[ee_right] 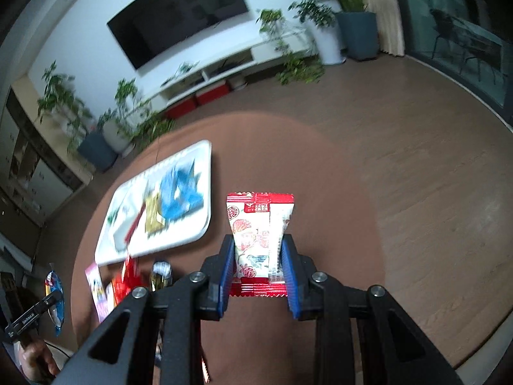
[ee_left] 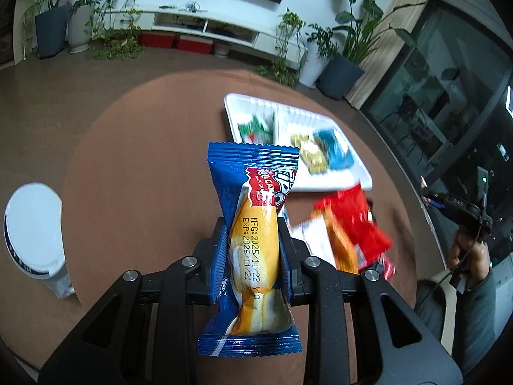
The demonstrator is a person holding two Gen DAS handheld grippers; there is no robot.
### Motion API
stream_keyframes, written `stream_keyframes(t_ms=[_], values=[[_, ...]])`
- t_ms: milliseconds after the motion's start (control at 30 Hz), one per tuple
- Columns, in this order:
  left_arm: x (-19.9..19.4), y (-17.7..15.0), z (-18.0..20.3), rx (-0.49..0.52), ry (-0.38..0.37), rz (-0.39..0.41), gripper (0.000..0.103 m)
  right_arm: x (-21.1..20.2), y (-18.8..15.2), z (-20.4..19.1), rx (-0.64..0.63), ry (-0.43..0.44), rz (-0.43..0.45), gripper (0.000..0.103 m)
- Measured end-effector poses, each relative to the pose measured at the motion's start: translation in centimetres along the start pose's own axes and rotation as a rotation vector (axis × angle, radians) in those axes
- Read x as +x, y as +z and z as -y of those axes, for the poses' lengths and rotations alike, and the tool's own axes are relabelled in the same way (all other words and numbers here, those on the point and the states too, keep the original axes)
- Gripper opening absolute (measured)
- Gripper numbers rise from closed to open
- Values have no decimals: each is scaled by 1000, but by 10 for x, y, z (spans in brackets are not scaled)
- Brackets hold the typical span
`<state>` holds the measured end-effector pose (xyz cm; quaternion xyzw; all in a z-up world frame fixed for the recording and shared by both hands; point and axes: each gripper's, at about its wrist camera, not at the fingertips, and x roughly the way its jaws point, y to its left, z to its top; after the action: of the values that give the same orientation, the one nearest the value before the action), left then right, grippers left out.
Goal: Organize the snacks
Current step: 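Carry both packets over the white tray and open both grippers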
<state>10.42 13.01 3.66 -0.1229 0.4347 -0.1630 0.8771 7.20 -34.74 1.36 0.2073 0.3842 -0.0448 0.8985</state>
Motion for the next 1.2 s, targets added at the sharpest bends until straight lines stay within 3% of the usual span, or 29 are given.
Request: stream_keyframes(t_ms=[167, 333, 500, 667, 900, 1200], values=[[1, 48, 7, 34, 7, 36, 26, -6, 33, -18, -25, 44, 46, 30], [23, 96, 32, 87, -12, 28, 26, 5, 56, -77, -116, 144, 60, 30], [68, 133, 60, 146, -20, -27, 26, 39, 66, -136, -191, 224, 12, 30], [111, 144, 76, 184, -1, -86, 26, 82, 63, -167, -226, 251, -72, 30], [153, 136, 58, 153, 11, -129, 26, 141, 46, -183, -284, 183, -185, 31], [189, 129, 49, 158, 28, -179, 26, 181, 35, -197, -369, 112, -237, 31]])
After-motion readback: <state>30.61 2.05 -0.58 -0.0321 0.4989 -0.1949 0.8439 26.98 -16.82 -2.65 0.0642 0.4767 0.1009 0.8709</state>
